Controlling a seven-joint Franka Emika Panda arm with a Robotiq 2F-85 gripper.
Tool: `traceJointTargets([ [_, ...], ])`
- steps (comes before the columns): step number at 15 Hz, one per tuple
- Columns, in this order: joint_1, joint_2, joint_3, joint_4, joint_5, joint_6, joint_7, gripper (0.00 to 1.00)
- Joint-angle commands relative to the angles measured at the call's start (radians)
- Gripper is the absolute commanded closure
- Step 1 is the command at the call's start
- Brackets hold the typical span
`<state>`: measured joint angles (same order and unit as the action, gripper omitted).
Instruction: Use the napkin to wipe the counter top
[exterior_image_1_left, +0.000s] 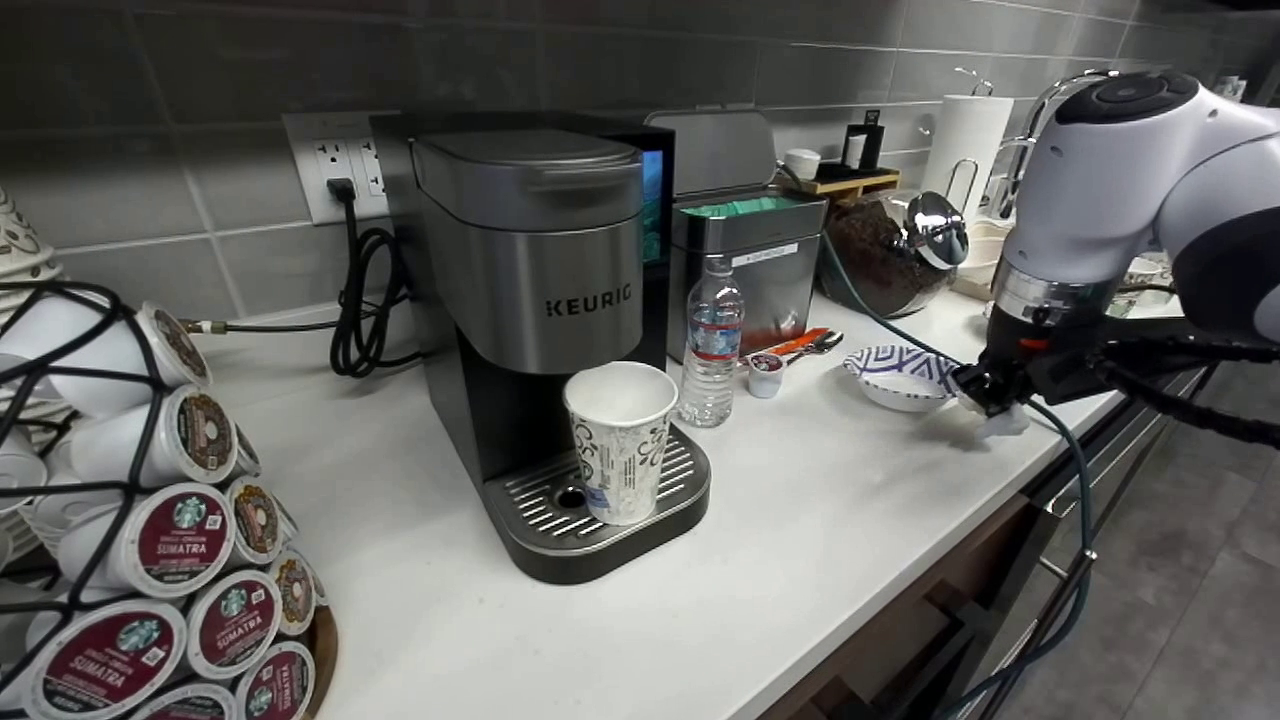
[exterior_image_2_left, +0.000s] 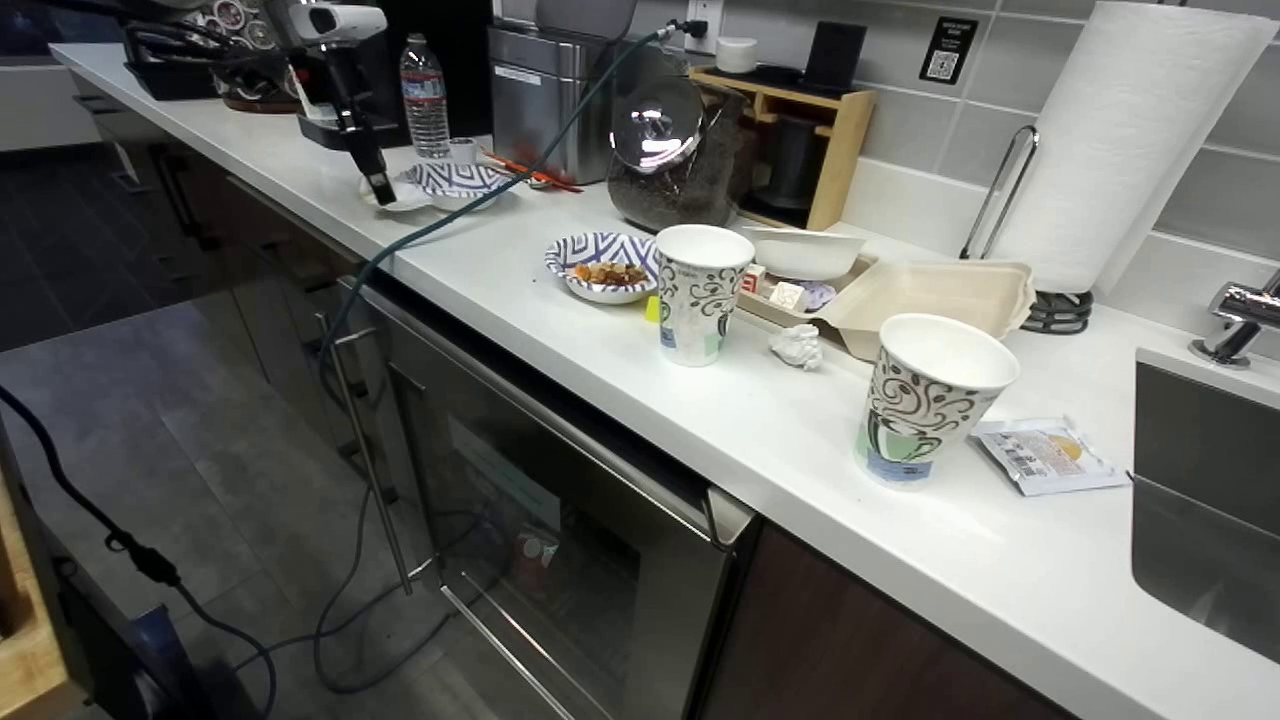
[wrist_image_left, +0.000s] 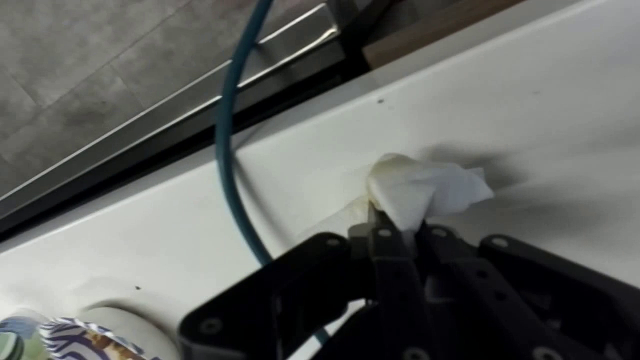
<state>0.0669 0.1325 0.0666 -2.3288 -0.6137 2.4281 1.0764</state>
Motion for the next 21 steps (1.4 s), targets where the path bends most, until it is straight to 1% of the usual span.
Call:
traceJointTargets([
  [1,0.021,-0.014,-0.033,-0.025,-0.006,-0.061,0.031,0.98],
  [2,0.024,-0.010,-0.039,-0.023,-0.024,-0.076,0.056,0.98],
  [4,0.025,0.013,-0.043,-0.014,-0.043,-0.063,0.106,0.98],
  [9,0.047,0.088,-0.051,0.024,-0.121,0.017,0.294,0.98],
  [12,0.065,0.095,-0.061,0.053,-0.187,0.038,0.396,0.98],
  [13,0.066,0.095,-0.062,0.064,-0.192,0.046,0.418,0.98],
  [15,0.074,0.110,-0.067,0.095,-0.220,0.062,0.473,0.98],
  [16,0.079,0.125,-0.073,0.116,-0.253,0.063,0.509,0.98],
  [18,0.085,0.165,-0.083,0.159,-0.312,0.054,0.587,0.98],
  [21,0.093,0.236,-0.095,0.222,-0.363,0.031,0.677,0.98],
])
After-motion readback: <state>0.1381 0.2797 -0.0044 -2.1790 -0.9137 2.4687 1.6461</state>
